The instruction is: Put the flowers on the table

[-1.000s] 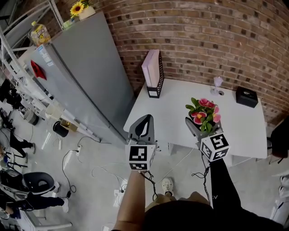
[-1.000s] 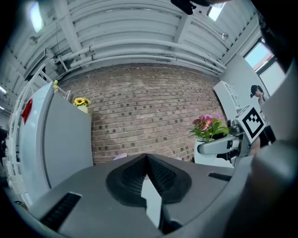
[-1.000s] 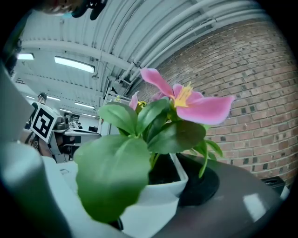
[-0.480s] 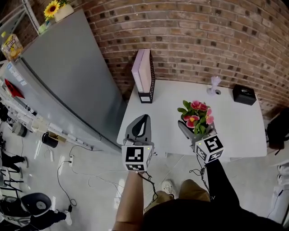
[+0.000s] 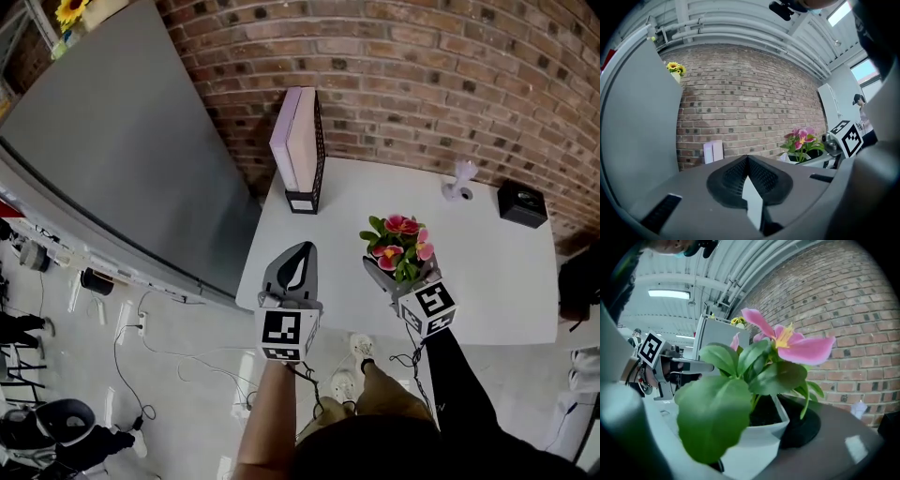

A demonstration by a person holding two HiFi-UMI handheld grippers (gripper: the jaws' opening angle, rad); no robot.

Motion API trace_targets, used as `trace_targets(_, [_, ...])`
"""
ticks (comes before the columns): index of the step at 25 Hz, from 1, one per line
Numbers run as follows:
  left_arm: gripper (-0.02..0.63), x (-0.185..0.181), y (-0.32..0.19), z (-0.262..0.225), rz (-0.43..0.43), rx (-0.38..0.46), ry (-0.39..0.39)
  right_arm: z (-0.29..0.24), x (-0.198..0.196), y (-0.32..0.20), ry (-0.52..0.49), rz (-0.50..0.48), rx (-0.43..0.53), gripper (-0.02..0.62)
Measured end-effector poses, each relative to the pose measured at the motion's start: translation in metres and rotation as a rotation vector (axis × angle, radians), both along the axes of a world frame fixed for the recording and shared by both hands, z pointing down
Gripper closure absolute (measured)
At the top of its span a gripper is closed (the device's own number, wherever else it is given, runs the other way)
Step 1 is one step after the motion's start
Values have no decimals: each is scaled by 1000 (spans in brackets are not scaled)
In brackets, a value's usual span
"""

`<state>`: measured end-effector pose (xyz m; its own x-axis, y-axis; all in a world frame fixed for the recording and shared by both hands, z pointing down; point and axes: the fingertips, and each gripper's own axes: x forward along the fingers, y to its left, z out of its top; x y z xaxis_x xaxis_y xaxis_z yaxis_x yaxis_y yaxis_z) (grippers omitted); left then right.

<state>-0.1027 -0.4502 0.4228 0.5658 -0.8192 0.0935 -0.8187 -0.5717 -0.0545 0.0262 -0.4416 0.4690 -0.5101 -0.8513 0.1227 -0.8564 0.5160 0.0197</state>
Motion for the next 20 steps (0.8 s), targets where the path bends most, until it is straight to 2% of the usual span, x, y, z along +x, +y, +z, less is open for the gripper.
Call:
trace_targets(5, [598, 1, -26, 29, -9, -44, -30, 51, -5, -40, 58, -65, -62, 245])
trace_targets(13, [598, 7, -74, 50, -58, -81, -29, 118, -14, -100, 73, -135, -122, 245])
trace_targets(20, [598, 6, -92, 71, -99, -117, -37, 174, -24, -128, 76, -187, -195, 245])
